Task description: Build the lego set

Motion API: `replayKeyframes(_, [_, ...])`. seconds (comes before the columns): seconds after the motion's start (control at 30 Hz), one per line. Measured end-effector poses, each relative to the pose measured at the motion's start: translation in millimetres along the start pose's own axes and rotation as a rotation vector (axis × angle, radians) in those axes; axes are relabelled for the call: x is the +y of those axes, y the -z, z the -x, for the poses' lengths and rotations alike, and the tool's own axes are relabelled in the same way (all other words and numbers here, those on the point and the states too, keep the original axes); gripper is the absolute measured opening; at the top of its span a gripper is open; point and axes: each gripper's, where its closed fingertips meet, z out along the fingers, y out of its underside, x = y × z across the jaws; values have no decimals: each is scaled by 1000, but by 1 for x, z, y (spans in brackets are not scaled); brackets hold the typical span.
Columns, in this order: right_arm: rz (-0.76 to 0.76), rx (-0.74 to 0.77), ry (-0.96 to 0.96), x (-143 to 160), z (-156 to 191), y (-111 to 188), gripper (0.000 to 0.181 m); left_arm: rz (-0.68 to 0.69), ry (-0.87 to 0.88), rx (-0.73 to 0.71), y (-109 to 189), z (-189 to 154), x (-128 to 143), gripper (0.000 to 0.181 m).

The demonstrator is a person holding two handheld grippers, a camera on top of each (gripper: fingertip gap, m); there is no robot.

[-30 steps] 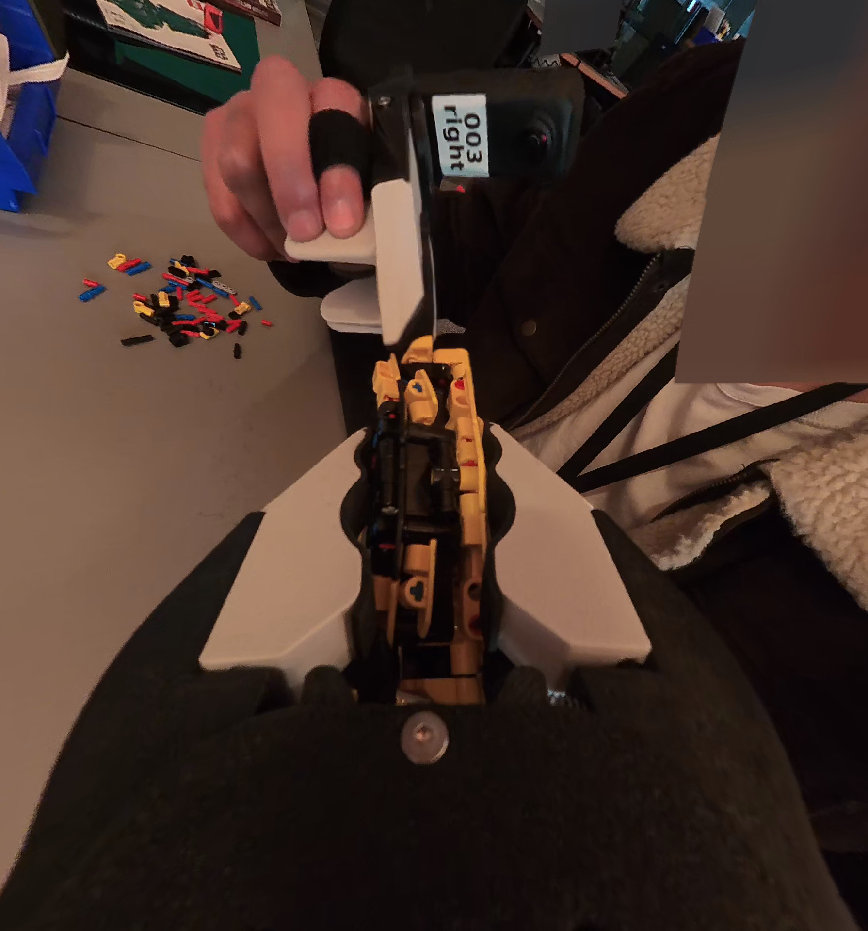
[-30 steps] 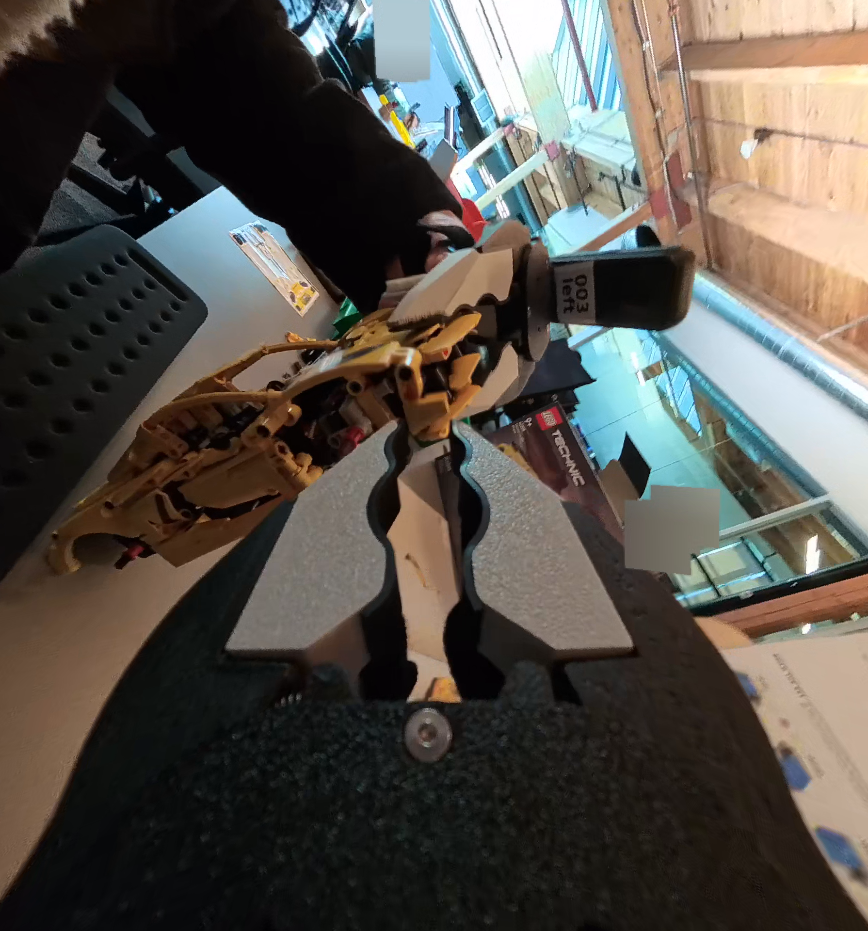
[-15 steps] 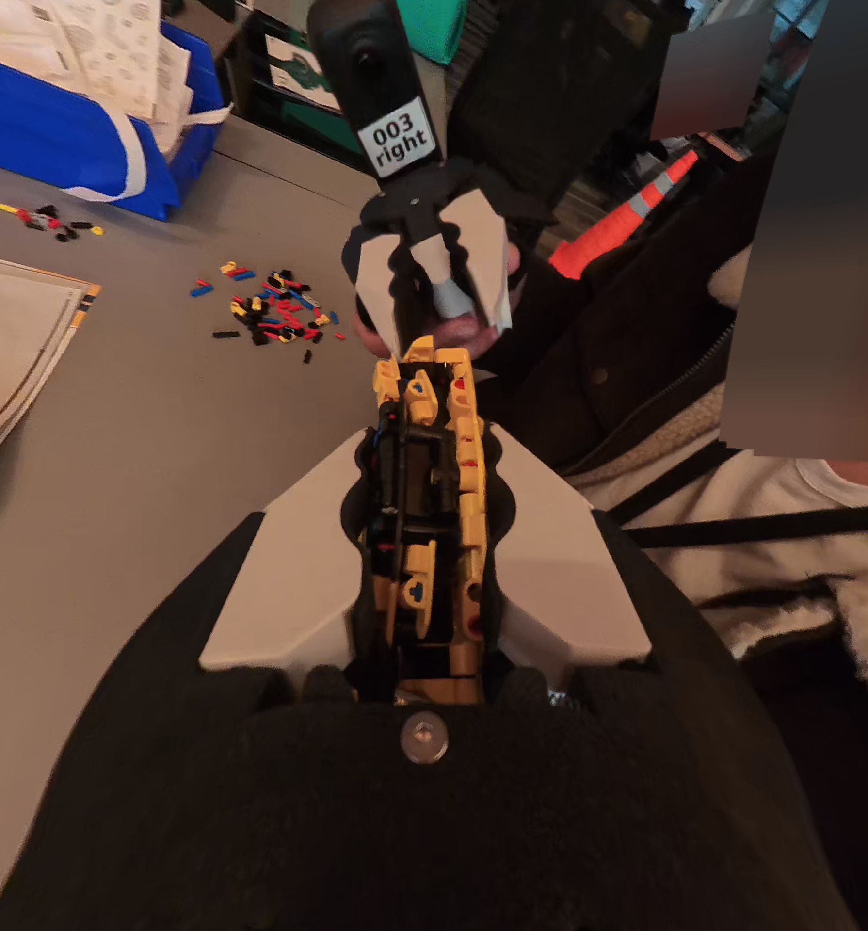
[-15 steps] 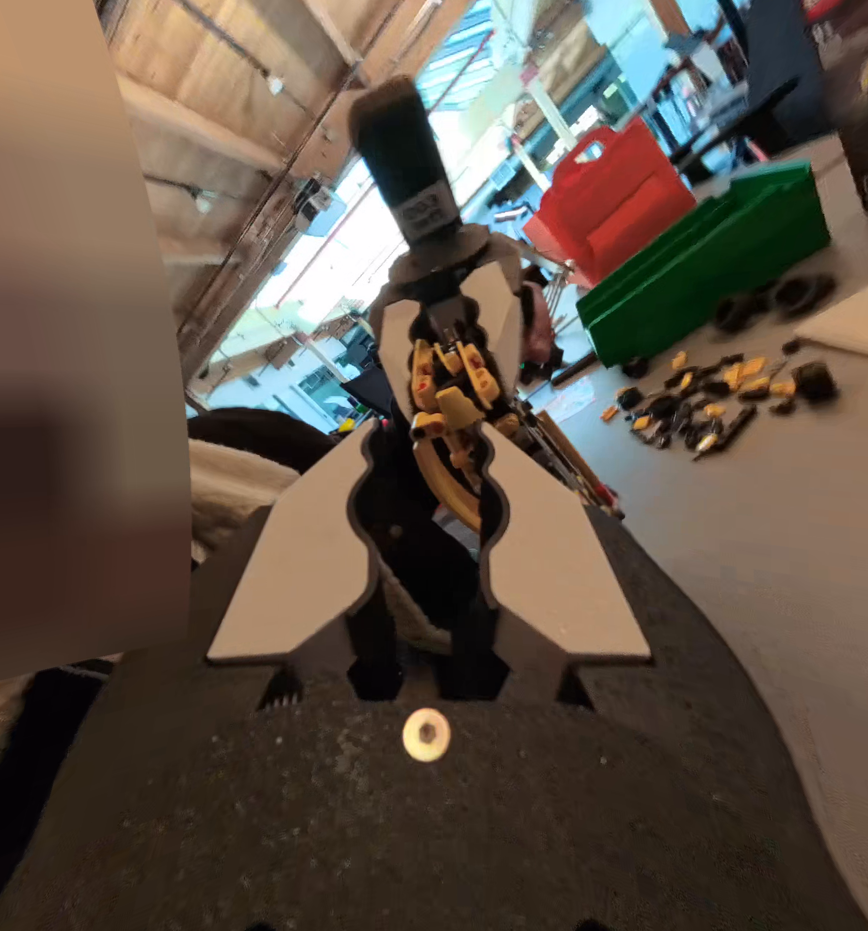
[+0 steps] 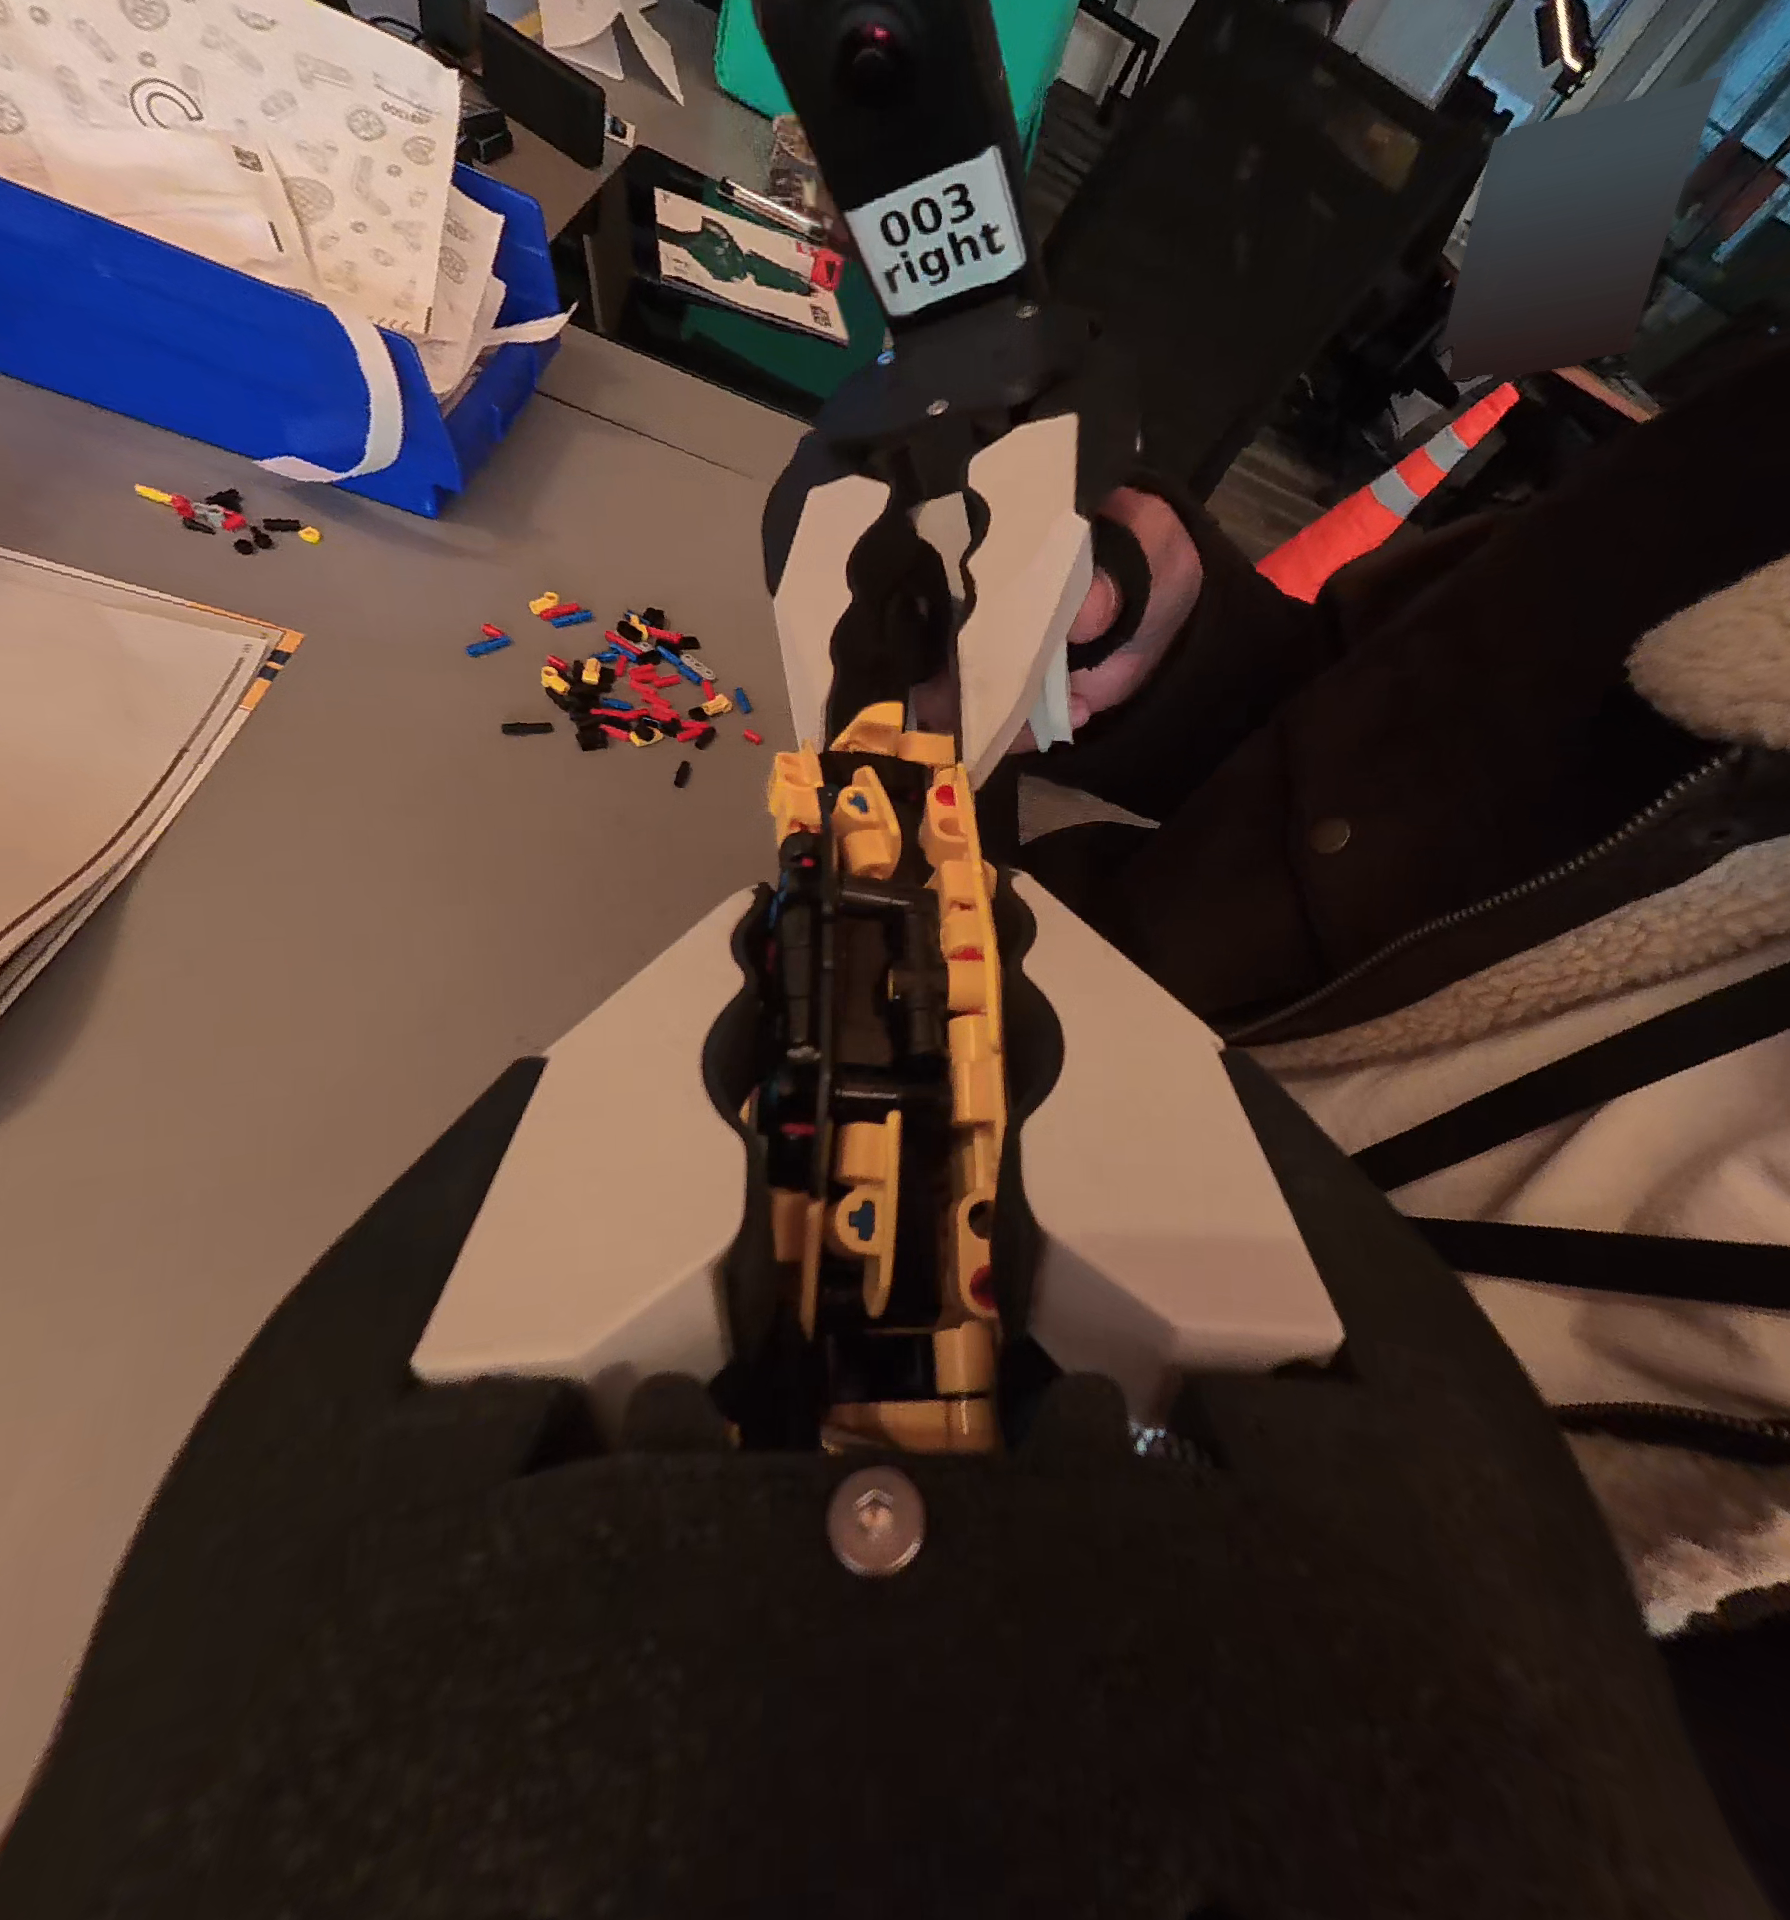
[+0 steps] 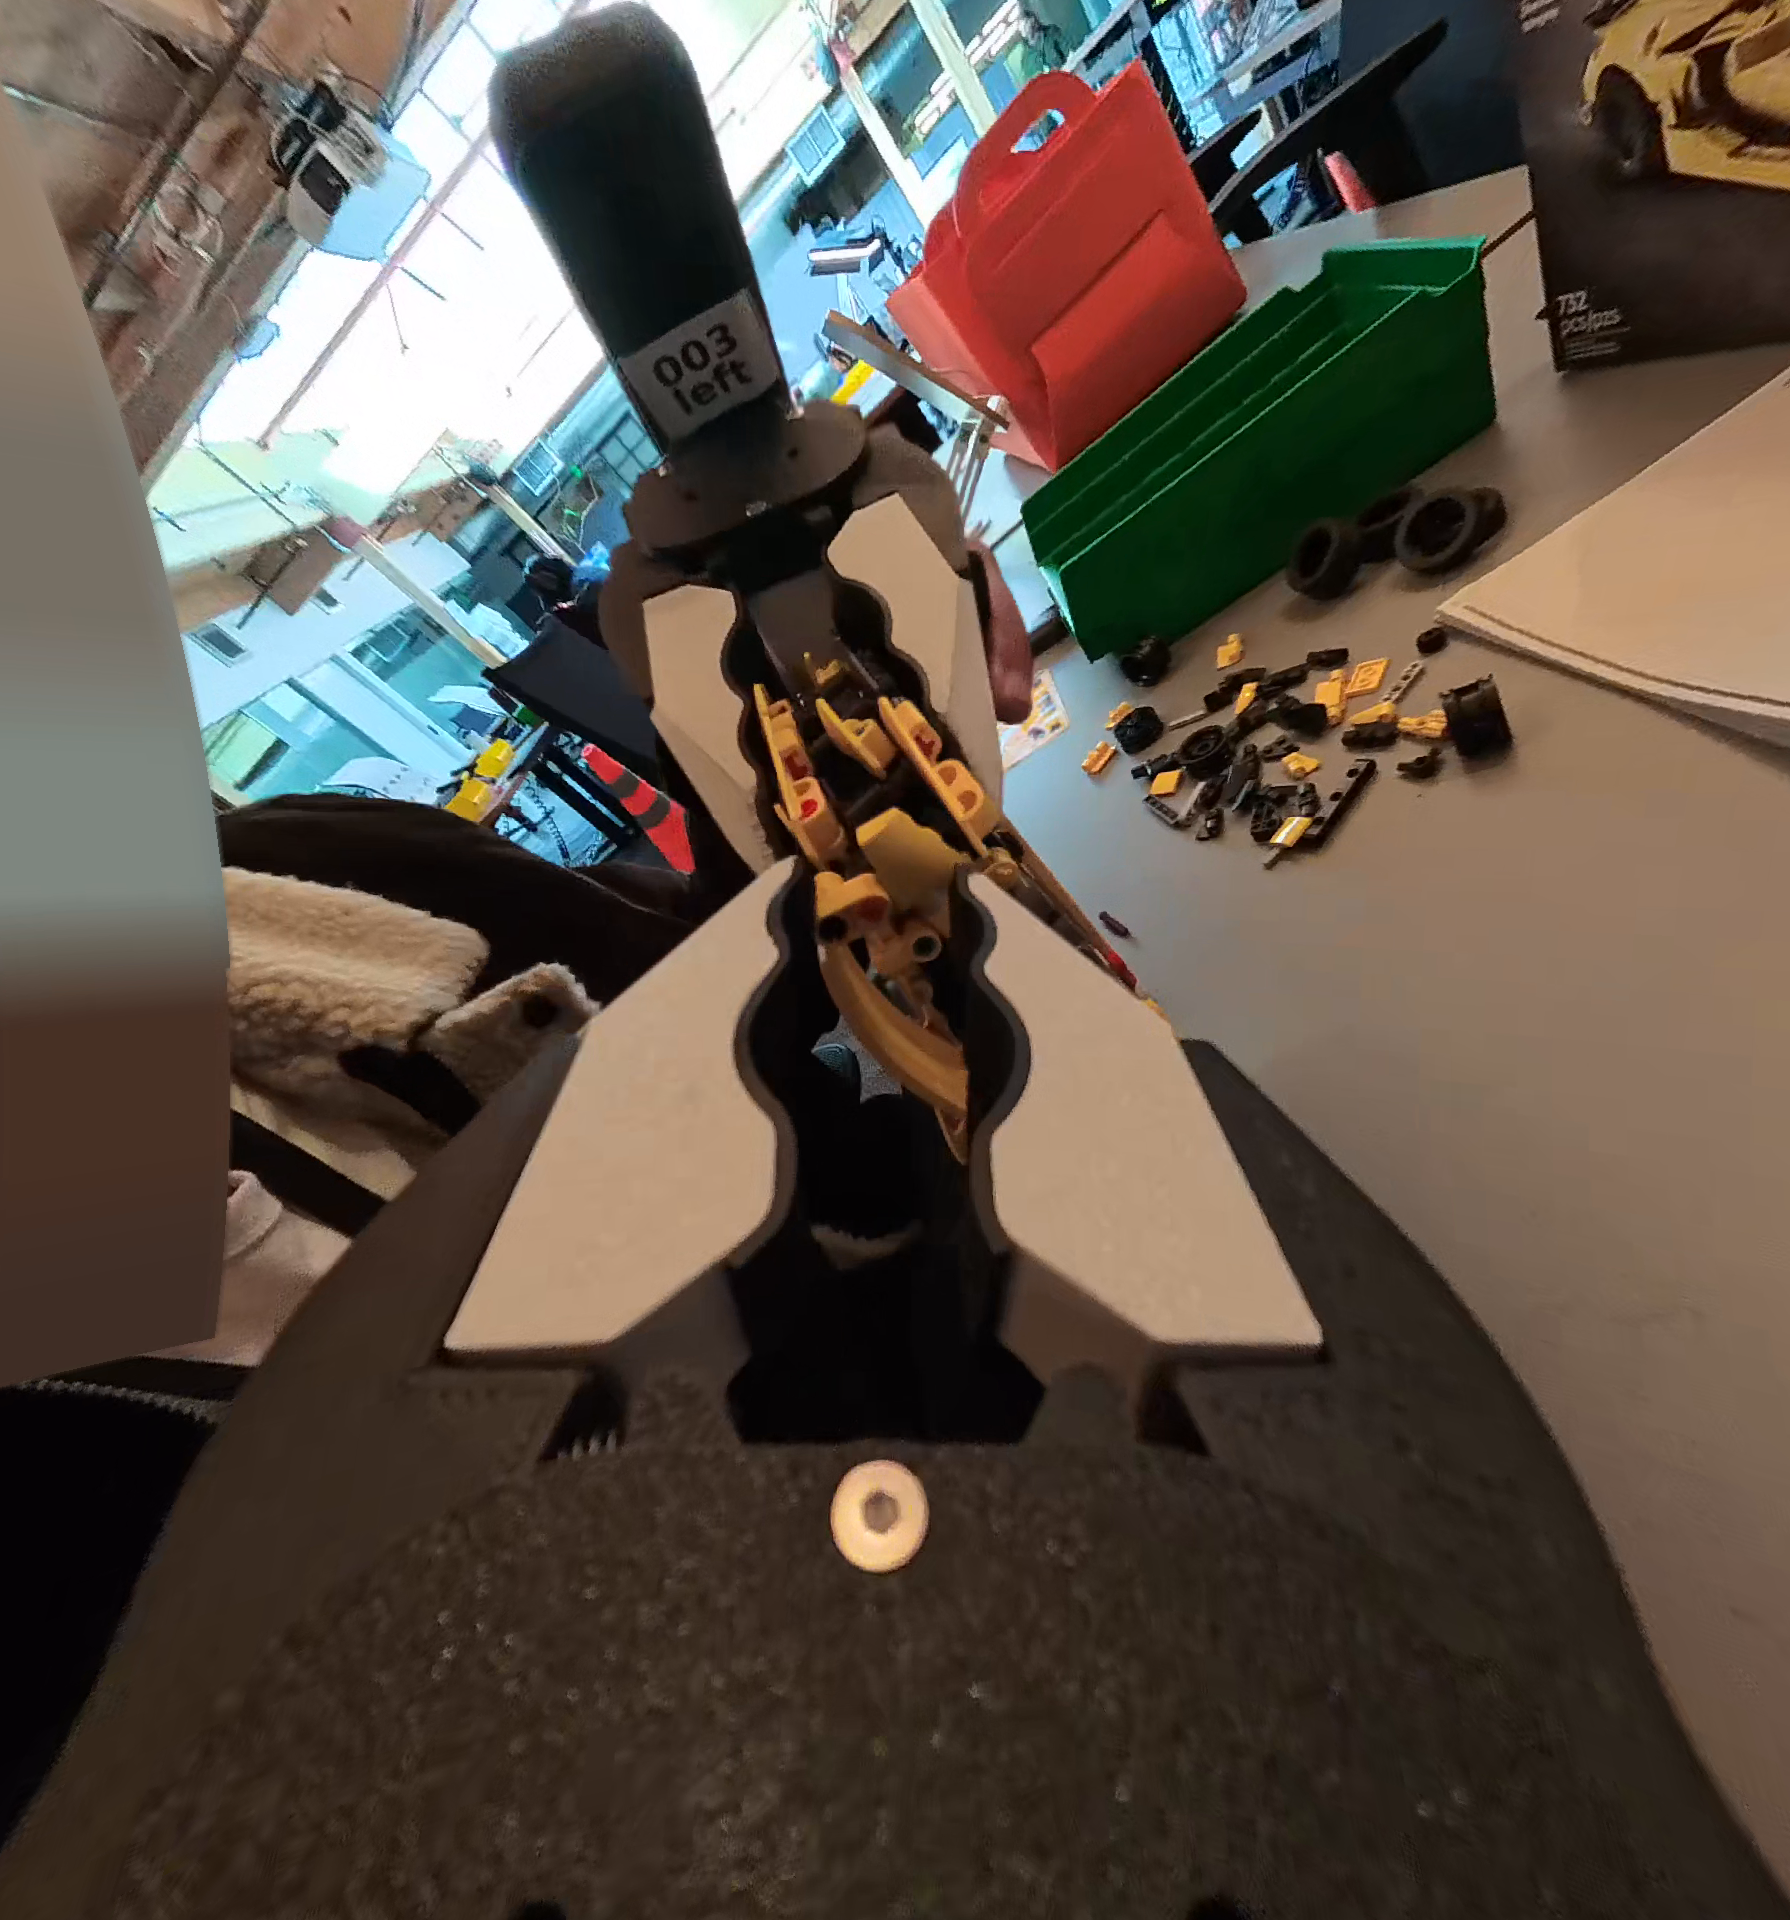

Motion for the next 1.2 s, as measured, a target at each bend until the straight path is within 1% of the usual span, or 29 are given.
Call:
replayKeyframes(0.13, [18, -70, -82, 4, 2, 2, 22, 10, -25, 36, -1, -4, 1, 41])
replayKeyframes(0.17, [10, -93, -114, 3, 1, 3, 16, 13, -29, 47, -2, -5, 1, 41])
replayKeyframes(0.27, [11, -160, -180, 3, 0, 3, 15, 18, -28, 54, -2, -5, 1, 41])
replayKeyframes(0.4, [13, -137, -151, 2, -2, 3, 15, 16, -22, 50, -2, -2, 0, 41])
replayKeyframes(0.57, [-10, -120, -211, 0, -4, 3, 15, 14, -8, 17, -3, 1, -1, 41])
replayKeyframes(0.7, [37, -80, -212, 4, 0, 3, 15, 13, -23, 15, -4, -3, 0, 41])
replayKeyframes(0.87, [81, -159, -315, 5, 1, 3, 15, 16, -31, 39, -3, -4, 1, 41])
replayKeyframes(1.0, [103, -135, -211, 3, -2, 2, 15, 6, -20, 46, -2, -2, 0, 41])
replayKeyframes(1.13, [128, -163, -231, 6, -1, 3, 15, 15, -26, 45, -3, -2, 0, 41])
replayKeyframes(1.2, [132, -111, -207, 3, -6, 2, 15, 12, -13, 33, -3, 1, -1, 41])
